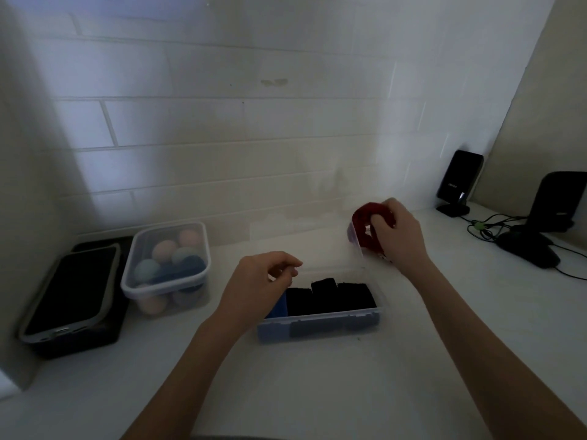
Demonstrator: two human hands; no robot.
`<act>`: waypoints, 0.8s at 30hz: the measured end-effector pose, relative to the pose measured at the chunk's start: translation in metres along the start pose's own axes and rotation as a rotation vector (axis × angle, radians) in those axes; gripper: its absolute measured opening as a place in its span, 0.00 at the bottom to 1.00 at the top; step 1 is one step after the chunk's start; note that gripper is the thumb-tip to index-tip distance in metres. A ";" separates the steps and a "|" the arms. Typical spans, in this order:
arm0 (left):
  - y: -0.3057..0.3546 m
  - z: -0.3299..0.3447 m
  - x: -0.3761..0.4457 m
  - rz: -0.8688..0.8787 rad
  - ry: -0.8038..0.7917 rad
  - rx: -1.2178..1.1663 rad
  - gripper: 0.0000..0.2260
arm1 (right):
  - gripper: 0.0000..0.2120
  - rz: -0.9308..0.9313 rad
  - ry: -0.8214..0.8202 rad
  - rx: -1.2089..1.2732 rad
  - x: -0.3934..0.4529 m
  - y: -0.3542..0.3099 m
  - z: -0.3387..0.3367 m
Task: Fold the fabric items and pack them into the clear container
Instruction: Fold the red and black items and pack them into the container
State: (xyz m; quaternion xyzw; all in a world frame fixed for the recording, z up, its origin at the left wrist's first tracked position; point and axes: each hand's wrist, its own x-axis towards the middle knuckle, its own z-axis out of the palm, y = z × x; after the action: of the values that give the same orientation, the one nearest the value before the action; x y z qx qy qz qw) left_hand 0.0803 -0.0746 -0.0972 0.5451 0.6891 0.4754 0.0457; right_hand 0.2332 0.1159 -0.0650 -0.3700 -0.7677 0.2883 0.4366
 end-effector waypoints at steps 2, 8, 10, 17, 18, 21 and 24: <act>0.000 0.001 0.001 0.002 0.008 -0.003 0.08 | 0.07 -0.052 -0.016 0.164 -0.008 -0.019 -0.004; 0.022 0.005 0.015 -0.119 -0.070 -0.350 0.19 | 0.04 0.060 -0.339 0.774 -0.032 -0.065 -0.003; 0.029 0.007 0.021 -0.207 -0.105 -0.546 0.19 | 0.04 0.112 -0.433 0.838 -0.040 -0.072 0.003; 0.032 0.009 0.023 -0.432 -0.035 -0.898 0.07 | 0.06 0.319 -0.432 1.060 -0.051 -0.068 0.019; 0.030 0.007 0.024 -0.444 -0.016 -0.975 0.09 | 0.06 0.340 -0.423 1.089 -0.052 -0.066 0.020; 0.029 -0.001 0.025 -0.525 0.043 -1.397 0.13 | 0.05 0.393 -0.384 1.148 -0.053 -0.064 0.024; 0.025 -0.006 0.022 -0.522 0.031 -1.783 0.09 | 0.08 0.391 -0.384 1.152 -0.060 -0.065 0.031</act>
State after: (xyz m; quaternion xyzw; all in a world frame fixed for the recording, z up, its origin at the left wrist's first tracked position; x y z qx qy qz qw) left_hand 0.0862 -0.0617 -0.0663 0.1297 0.1701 0.8113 0.5441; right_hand 0.2056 0.0266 -0.0563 -0.1511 -0.4723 0.7904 0.3596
